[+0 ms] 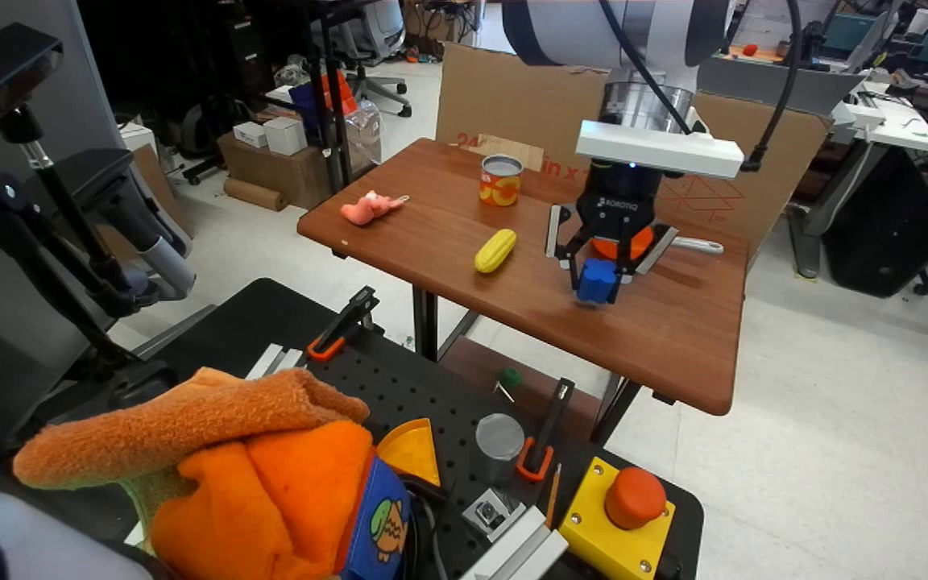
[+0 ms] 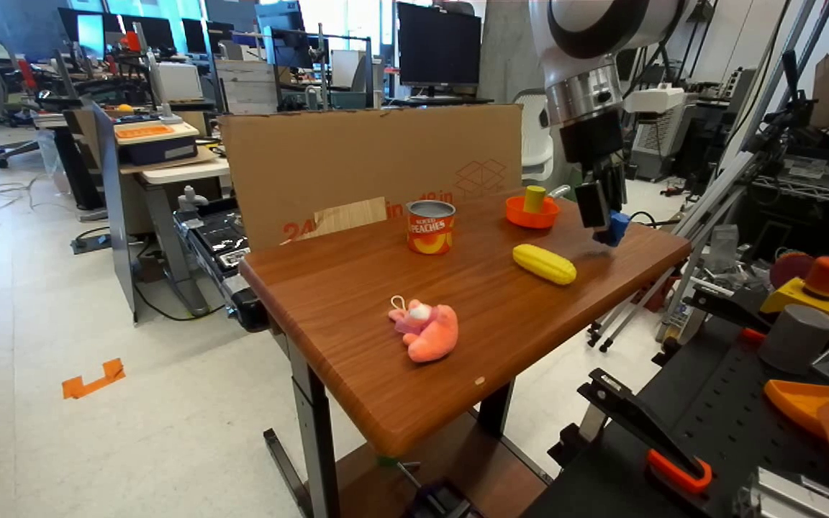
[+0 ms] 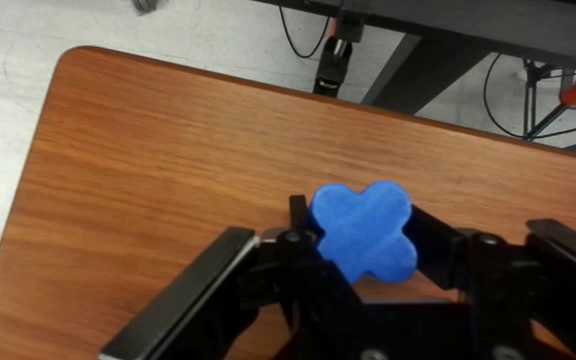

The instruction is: Move the blue block to the left

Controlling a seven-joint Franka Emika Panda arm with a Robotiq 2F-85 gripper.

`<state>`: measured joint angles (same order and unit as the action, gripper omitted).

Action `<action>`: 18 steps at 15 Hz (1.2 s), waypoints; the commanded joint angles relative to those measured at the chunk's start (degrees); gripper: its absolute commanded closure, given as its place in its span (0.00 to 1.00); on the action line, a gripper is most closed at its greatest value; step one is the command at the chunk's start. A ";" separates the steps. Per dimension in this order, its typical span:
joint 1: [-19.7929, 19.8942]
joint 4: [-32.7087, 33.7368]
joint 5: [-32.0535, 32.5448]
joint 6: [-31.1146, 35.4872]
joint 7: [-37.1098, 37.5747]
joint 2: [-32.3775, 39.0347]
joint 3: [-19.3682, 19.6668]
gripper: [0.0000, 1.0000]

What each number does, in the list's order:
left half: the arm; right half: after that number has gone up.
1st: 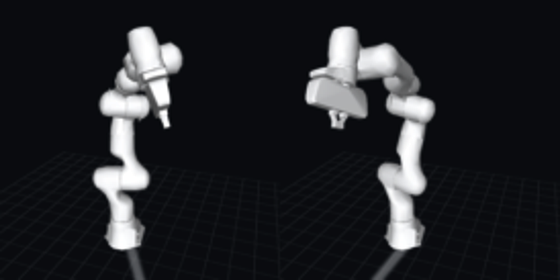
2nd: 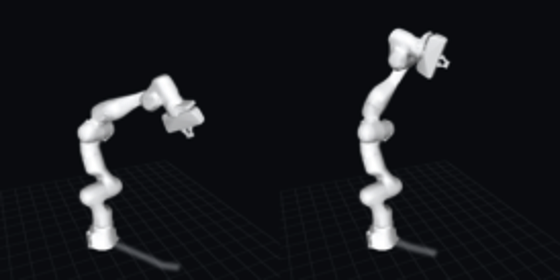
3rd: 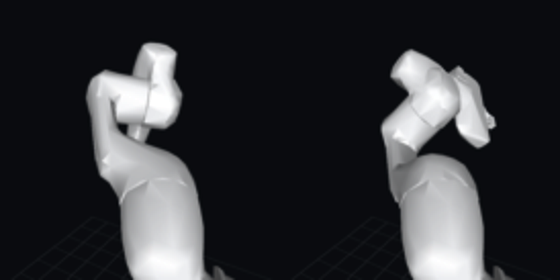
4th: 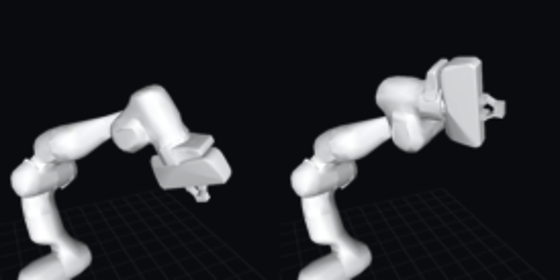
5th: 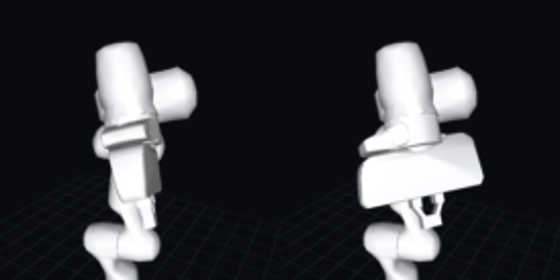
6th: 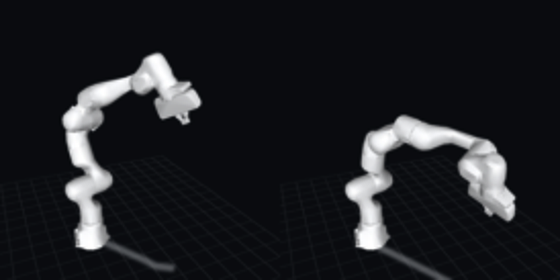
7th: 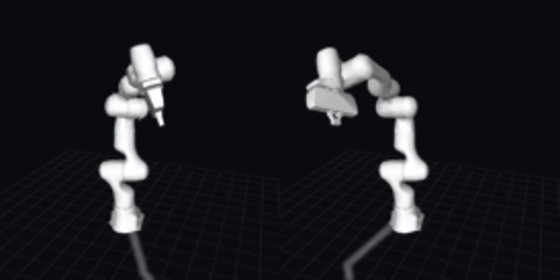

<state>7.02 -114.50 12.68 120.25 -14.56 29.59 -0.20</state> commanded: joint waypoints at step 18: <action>-4.23 -19.28 -2.92 2.21 -6.80 -23.66 -4.21 0.00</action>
<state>4.02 -124.84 10.85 120.33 -18.77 17.14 -3.58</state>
